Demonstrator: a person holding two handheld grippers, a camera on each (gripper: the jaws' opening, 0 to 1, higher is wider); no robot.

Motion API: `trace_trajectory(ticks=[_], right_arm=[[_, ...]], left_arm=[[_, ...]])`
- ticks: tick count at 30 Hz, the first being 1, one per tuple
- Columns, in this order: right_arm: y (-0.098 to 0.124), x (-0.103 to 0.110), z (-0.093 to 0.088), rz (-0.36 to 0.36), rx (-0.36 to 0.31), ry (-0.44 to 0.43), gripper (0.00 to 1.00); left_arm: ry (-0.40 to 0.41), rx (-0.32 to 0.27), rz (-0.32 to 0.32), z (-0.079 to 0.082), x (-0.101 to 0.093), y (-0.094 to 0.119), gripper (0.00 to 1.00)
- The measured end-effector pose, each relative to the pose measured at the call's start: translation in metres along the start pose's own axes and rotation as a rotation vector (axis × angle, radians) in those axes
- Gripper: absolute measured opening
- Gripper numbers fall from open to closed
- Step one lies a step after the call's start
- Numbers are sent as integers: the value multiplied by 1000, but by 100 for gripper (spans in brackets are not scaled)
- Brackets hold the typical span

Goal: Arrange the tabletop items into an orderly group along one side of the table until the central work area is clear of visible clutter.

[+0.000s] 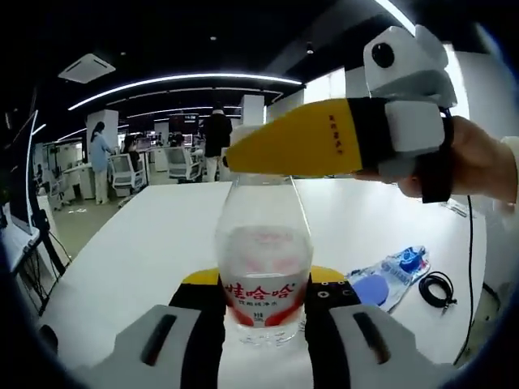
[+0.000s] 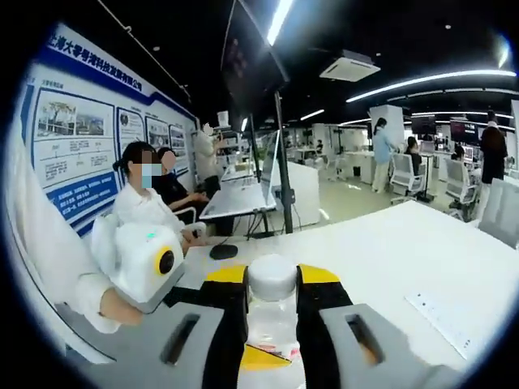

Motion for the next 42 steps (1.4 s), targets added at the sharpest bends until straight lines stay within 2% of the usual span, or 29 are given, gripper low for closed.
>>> trace_trajectory(ticks=[6, 16, 23, 31, 34, 36, 42], right_arm=[[-2, -10, -22, 9, 56, 74, 19], [-7, -31, -34, 4, 50, 46, 19], [-13, -40, -52, -1, 111, 97, 19], [-15, -44, -63, 10, 128, 98, 19], [-16, -41, -67, 32, 138, 172, 19], [-17, -40, -69, 36, 147, 187, 19], [-15, -47, -75, 33, 158, 166, 19]], left_arm=[[14, 54, -19, -19, -8, -12, 36], [7, 103, -28, -33, -8, -28, 37], [-7, 146, -39, -52, -10, -40, 37], [1, 163, -36, -63, -13, -44, 37], [5, 162, -24, -66, -12, -45, 37], [15, 163, -24, -67, -13, -47, 37], [7, 183, -23, -74, -15, -49, 38]])
Point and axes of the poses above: the point that each gripper's makers call its tool centre point, and the gripper's own axes: y roughly backward along the fingers, x roughly to its left, z roughly out of its top, the point moved 3 cm from there along y, roughly backward along the fingers, and after that the axes turned 12 degrees about -y, right-handed, at the moved point
